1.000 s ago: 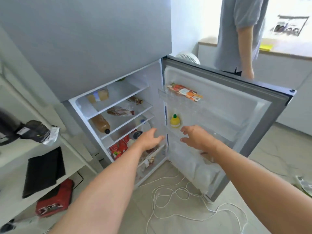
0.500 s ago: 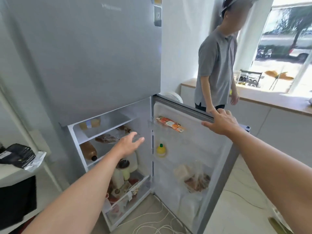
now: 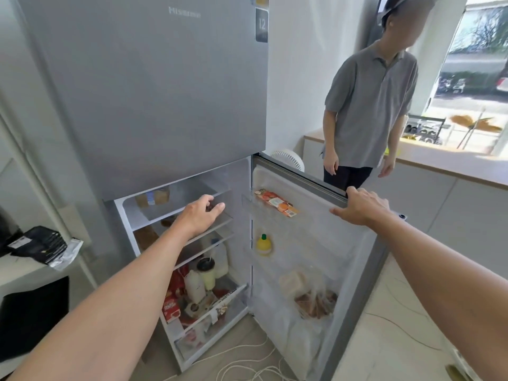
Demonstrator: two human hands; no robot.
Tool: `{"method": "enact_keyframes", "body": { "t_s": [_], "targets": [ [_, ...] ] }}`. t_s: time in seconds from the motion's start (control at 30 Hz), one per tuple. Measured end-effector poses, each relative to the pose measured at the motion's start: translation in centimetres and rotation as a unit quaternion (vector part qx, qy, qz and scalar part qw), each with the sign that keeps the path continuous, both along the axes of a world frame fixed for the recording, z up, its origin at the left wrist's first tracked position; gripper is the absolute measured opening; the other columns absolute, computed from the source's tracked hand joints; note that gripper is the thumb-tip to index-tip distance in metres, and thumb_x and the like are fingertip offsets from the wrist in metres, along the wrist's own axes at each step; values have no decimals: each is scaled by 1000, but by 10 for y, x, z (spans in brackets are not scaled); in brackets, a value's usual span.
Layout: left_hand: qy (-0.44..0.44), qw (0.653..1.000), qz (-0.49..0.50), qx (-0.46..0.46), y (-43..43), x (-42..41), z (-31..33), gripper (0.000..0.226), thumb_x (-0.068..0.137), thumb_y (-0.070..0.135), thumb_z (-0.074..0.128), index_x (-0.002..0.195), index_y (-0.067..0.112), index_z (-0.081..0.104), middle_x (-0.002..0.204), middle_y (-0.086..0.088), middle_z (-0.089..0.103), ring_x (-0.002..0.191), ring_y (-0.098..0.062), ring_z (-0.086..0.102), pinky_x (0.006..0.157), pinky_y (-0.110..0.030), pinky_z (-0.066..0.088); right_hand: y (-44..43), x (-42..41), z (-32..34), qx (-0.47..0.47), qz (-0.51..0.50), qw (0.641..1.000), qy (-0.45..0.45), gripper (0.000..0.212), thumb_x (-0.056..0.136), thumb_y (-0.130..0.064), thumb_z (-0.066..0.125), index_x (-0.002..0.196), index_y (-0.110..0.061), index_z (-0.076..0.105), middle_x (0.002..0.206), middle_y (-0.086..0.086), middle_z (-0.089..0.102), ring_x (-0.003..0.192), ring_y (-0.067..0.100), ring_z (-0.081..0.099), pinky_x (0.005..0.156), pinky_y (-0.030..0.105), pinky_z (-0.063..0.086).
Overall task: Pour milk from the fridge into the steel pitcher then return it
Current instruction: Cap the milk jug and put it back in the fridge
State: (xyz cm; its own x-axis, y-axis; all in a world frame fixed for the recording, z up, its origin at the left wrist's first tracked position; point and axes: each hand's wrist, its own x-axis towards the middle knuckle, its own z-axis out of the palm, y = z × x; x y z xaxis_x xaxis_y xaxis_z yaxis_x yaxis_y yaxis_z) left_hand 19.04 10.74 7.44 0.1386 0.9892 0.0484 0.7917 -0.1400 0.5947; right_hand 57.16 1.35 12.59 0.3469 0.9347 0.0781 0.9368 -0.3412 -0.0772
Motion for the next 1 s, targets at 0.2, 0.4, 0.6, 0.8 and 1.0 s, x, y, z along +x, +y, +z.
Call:
{"method": "enact_keyframes", "body": {
  "t_s": [0.2,0.4,0.6,0.8,1.0],
  "targets": [
    [-1,1000,13,15,-12,-3,1,59,97,55,49,144,19,48,145,-7,55,132,-29,52,103,-38,39,-7,-33,2,30,62,997,25,51,84,-58,60,102,-12,46,104,5,60,96,27,57,73,38,44],
    [-9,998,43,43,-27,-24,3,49,97,46,55,137,18,54,135,-5,62,124,-27,58,98,-36,43,-8,-77,1,32,134,989,61,50,78,-59,61,97,-15,46,99,3,59,87,24,53,66,36,41],
    [-28,991,101,88,-45,-59,8,37,96,36,60,127,16,63,119,-2,70,114,-24,64,96,-34,49,-8,-142,-12,36,227,962,150,63,79,-68,59,109,-14,46,105,3,56,94,24,56,84,44,50],
    [-63,967,192,155,-70,-101,14,26,96,15,53,116,14,69,112,-10,74,102,-29,68,89,-33,53,-5,-203,-31,117,385,899,173,53,86,-73,44,101,-23,44,94,-4,61,93,19,55,86,40,43],
    [-60,968,230,81,-101,-138,8,50,86,-6,49,132,11,58,122,-10,64,107,-28,62,87,-34,51,25,-273,-39,115,501,855,69,59,81,-66,62,118,-21,54,115,-4,59,110,17,49,86,33,44]
  ]
}}
